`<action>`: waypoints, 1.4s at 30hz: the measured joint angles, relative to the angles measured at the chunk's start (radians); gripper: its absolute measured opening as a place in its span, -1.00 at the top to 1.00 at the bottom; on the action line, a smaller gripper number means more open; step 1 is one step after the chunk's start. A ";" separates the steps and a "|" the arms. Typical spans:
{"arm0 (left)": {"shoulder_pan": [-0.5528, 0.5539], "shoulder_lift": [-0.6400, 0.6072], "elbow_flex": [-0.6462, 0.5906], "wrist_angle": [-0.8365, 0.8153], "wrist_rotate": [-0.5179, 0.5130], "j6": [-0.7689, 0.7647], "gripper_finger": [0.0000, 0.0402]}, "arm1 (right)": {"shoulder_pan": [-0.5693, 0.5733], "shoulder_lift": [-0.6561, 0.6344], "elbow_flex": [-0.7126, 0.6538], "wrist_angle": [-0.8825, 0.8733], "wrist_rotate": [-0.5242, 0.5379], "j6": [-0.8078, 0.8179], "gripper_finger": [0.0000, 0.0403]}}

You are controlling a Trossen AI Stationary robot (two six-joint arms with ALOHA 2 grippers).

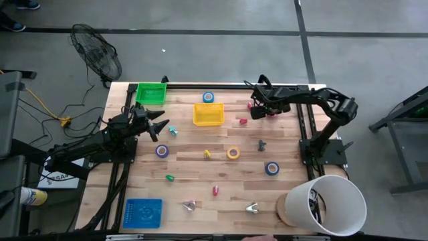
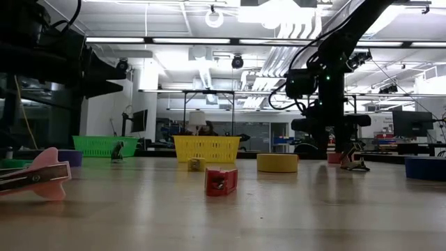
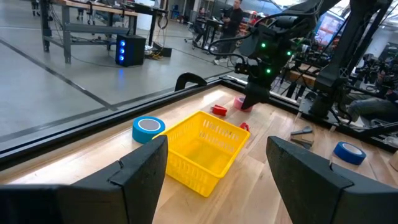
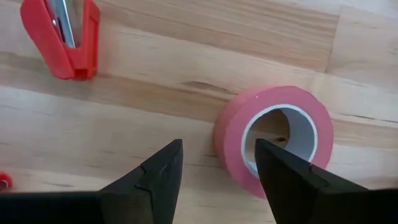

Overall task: Pick and place Stapler, Stapler remover, tape
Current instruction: Put the pink tape into the yellow bin

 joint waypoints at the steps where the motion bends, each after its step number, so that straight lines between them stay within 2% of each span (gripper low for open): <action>1: 0.000 0.000 0.000 0.000 0.000 0.000 -0.34 | -0.002 0.000 0.000 0.000 -0.001 0.000 0.08; 15: 0.000 0.000 0.000 0.000 0.000 0.000 -0.34 | -0.021 0.000 -0.018 0.007 -0.004 -0.017 0.59; 26: 0.000 0.000 0.000 0.000 0.000 0.000 -0.34 | -0.021 -0.001 -0.032 0.024 -0.047 -0.026 0.79; 33: 0.000 0.000 0.000 0.000 0.000 0.000 -0.34 | -0.010 -0.001 0.001 0.024 -0.166 -0.071 0.82; 42: 0.000 0.000 0.000 0.000 0.000 0.000 -0.34 | 0.044 -0.001 0.133 0.022 -0.353 -0.193 0.82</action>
